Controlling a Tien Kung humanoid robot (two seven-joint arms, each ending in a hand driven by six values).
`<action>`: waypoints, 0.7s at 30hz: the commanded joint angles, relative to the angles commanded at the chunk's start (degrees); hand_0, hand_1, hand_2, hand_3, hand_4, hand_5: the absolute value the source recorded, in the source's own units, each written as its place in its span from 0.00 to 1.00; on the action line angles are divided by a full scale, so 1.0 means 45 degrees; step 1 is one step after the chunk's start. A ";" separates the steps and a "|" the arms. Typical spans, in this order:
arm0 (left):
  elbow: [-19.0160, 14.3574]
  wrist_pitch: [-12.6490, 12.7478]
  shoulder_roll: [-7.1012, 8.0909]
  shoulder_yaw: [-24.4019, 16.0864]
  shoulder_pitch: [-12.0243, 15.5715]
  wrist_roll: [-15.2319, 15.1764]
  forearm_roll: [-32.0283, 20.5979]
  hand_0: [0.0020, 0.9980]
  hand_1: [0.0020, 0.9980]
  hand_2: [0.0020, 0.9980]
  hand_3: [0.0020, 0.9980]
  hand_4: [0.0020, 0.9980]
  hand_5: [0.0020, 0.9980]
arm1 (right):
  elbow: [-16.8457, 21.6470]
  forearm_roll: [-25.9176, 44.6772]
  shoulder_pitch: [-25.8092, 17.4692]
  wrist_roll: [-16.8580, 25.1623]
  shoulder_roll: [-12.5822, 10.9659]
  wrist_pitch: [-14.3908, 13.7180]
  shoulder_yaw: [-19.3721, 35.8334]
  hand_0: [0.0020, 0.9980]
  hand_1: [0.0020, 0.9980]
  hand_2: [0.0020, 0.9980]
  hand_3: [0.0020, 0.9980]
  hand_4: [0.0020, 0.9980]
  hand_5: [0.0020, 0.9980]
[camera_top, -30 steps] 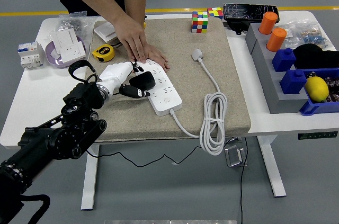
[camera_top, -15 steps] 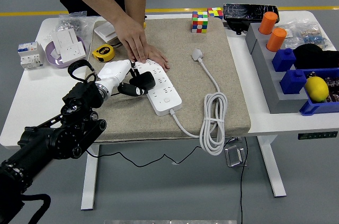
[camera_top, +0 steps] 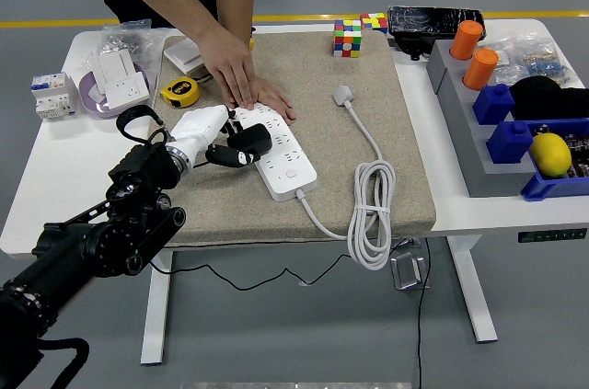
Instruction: Pick up the plug,place it near the board,insert it into the board,press the button
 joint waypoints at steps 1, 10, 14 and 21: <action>-0.0008 0.0009 0.0003 -0.0024 0.0014 -0.0019 -0.0025 0.47 0.59 0.48 0.35 0.66 0.33 | 0.0003 0.0003 -0.0001 0.0002 0.0001 0.0000 -0.0005 1.00 0.92 0.86 0.86 1.00 1.00; -0.0224 -0.0028 0.0055 -0.0428 0.0178 -0.0019 0.0007 0.47 0.59 0.48 0.35 0.64 0.32 | 0.0004 0.0003 -0.0003 0.0000 0.0012 0.0002 -0.0002 1.00 0.92 0.86 0.86 1.00 1.00; -0.0441 -0.0106 0.0149 -0.0607 0.0297 0.0043 0.0083 0.47 0.59 0.48 0.34 0.64 0.32 | 0.0003 0.0035 0.0008 0.0011 0.0016 -0.0005 -0.0014 1.00 0.92 0.86 0.86 1.00 1.00; -0.1282 -0.0222 0.0420 -0.1213 0.0773 0.0241 0.0608 0.47 0.59 0.47 0.33 0.64 0.31 | -0.0003 0.0215 -0.0039 0.0081 0.0058 -0.0005 -0.0091 1.00 0.92 0.86 0.86 1.00 1.00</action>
